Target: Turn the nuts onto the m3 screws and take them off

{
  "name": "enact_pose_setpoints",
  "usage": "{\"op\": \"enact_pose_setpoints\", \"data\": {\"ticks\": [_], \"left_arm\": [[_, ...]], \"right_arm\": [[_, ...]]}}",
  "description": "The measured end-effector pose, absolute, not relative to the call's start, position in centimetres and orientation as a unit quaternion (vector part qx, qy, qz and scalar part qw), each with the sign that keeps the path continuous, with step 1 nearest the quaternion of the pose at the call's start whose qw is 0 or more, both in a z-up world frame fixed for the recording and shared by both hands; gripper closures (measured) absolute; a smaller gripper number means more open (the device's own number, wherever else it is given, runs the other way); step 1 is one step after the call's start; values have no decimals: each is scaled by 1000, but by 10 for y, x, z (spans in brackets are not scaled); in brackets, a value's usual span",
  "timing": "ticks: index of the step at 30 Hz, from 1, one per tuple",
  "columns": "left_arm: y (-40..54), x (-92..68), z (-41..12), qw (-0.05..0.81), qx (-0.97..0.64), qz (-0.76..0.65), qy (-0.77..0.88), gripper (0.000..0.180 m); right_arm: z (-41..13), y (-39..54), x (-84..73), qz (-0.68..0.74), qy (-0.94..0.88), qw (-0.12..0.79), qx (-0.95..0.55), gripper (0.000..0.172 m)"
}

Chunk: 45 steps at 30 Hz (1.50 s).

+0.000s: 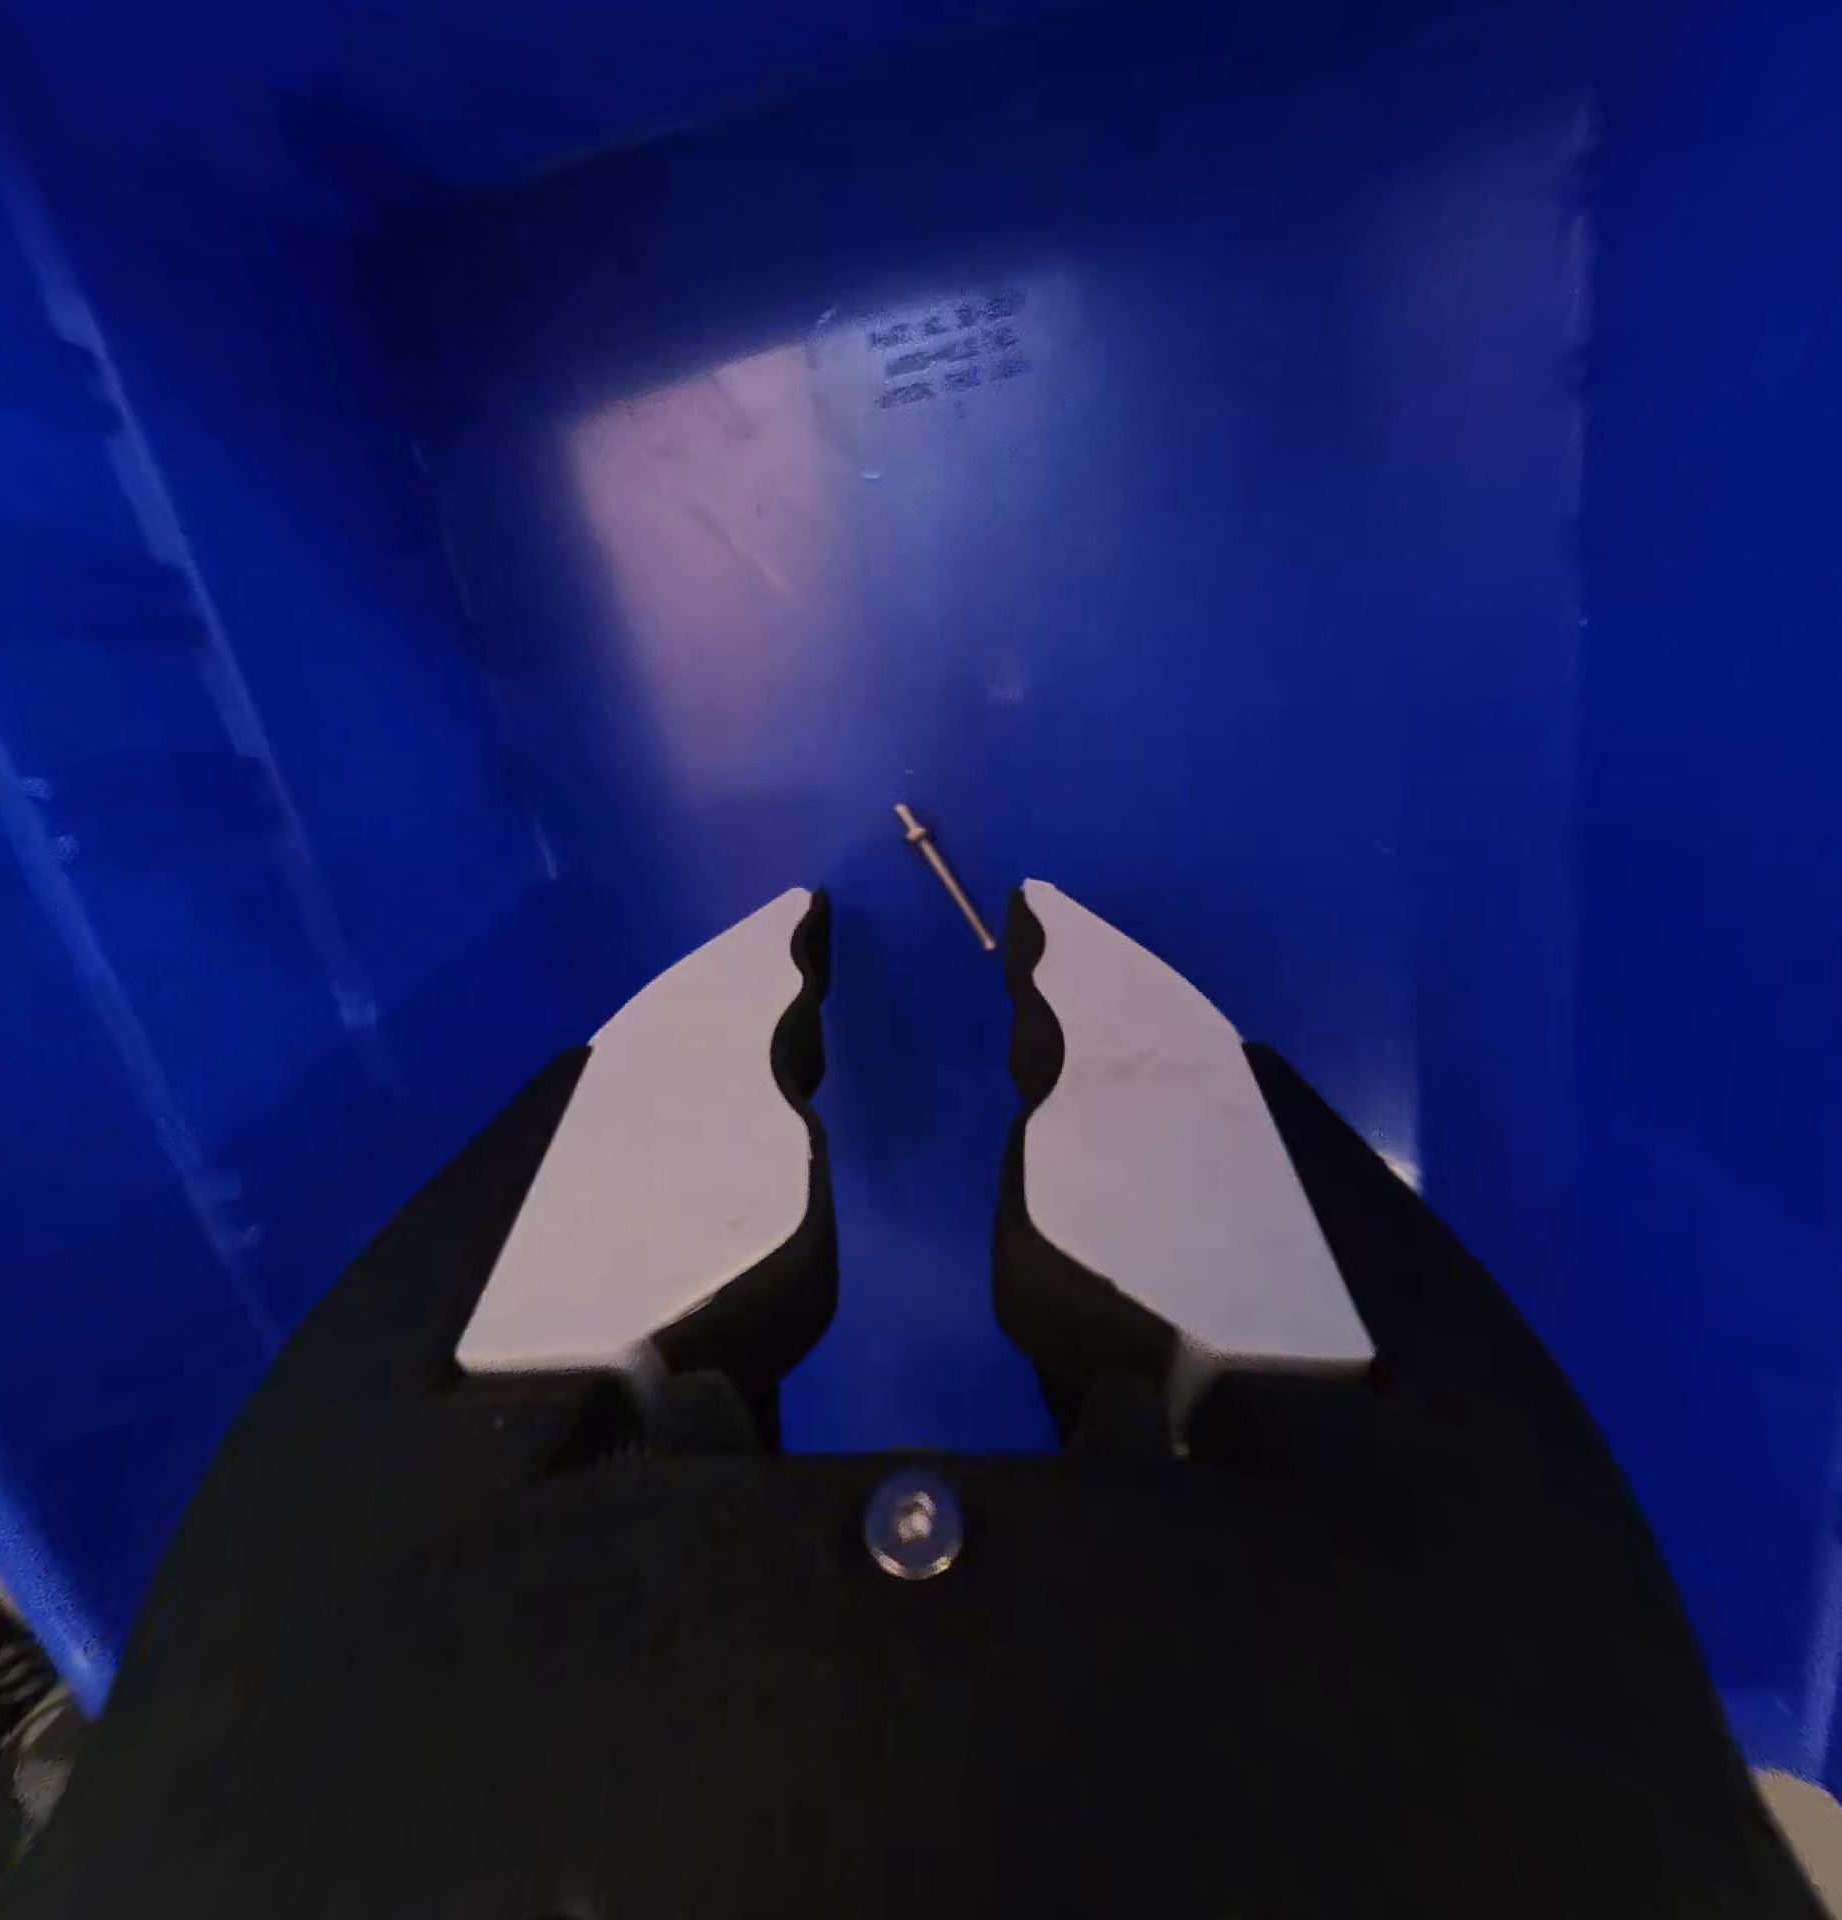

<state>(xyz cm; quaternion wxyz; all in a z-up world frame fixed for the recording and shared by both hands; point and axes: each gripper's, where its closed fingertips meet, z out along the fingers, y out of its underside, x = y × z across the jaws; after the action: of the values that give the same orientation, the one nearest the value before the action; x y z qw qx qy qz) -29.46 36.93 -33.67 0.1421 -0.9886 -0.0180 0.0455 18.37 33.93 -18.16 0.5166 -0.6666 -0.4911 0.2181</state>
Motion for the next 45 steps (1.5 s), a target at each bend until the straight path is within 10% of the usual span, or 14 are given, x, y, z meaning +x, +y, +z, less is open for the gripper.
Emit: {"op": "enact_pose_setpoints", "data": {"ticks": [5,14,31,45], "left_arm": [[373,-293,-344,142,-989,28,-27,178],[374,-293,-338,184,-982,44,5,179],[258,-54,-137,596,-718,-277,230,180],[224,63,-139,620,-597,-413,296,179]], "right_arm": [[-181,338,185,224,-492,518,-663,169],[-178,338,187,229,-489,520,-662,171],[-134,241,79,536,-479,448,-531,158],[-129,223,50,622,-471,418,-466,157]]}}
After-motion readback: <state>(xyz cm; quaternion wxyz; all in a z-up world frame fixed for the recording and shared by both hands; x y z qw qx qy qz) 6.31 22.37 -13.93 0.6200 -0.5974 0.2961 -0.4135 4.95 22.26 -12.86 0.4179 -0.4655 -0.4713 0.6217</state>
